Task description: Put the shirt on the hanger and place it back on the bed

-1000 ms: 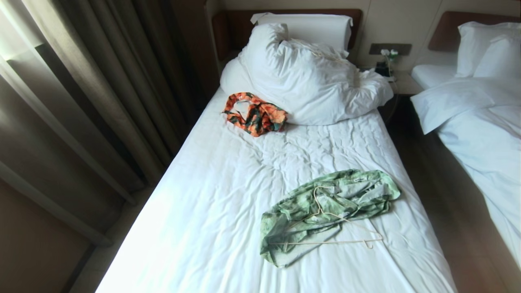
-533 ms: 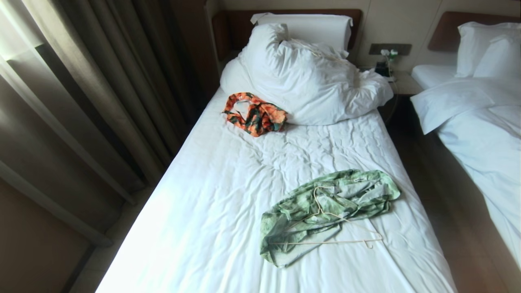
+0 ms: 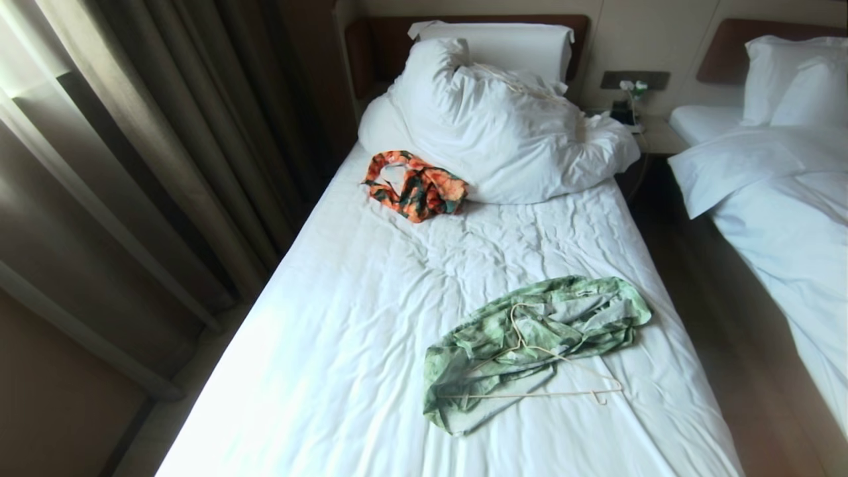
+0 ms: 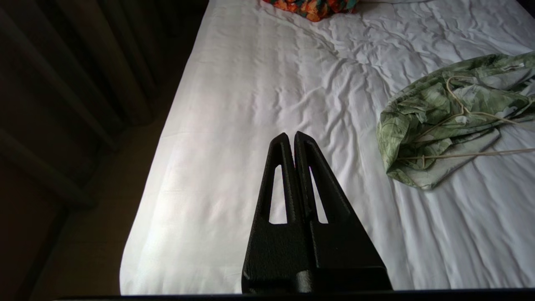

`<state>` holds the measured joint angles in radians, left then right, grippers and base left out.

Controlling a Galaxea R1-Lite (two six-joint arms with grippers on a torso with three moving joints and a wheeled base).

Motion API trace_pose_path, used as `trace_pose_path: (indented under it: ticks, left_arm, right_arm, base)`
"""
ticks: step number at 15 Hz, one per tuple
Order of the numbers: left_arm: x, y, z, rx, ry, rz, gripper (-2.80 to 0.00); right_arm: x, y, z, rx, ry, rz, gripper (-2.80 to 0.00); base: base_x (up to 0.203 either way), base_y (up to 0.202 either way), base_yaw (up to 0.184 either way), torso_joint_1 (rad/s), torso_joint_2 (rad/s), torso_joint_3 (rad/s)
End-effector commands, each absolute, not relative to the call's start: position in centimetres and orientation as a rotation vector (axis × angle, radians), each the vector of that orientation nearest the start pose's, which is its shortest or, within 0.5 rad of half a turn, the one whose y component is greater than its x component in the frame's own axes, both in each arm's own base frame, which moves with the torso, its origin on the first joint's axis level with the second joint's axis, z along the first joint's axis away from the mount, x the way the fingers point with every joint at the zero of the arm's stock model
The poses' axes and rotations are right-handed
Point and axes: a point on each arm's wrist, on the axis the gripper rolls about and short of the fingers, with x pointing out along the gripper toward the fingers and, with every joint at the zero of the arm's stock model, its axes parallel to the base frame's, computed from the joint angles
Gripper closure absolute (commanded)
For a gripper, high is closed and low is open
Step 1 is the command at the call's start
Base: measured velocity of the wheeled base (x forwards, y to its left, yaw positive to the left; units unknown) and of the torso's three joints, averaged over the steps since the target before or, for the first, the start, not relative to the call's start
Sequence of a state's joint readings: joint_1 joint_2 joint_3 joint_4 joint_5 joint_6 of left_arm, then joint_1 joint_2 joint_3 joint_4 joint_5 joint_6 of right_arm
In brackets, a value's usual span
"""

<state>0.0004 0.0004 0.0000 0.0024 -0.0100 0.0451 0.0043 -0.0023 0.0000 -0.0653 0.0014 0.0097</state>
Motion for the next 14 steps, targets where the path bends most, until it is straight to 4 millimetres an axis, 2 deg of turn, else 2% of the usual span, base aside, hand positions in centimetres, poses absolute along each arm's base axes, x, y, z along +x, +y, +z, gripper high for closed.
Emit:
trace_pose_path:
  ticks: [1,14]
  left_arm:
    - [-2.27,-0.02,7.54,0.04,0.003,-0.009,0.0]
    - [-2.27,0.0,7.55,0.003,0.002,-0.002,0.0]
  right_arm:
    - [-2.13,-0.01,7.63,0.011,-0.044,0.005,0.0]
    - [-2.13,-0.01,7.63,0.011,-0.044,0.005,0.0]
  base:
    - [0.0,0.0,0.0,0.0,0.0,0.0]
    - [0.0,0.0,0.0,0.0,0.0,0.0]
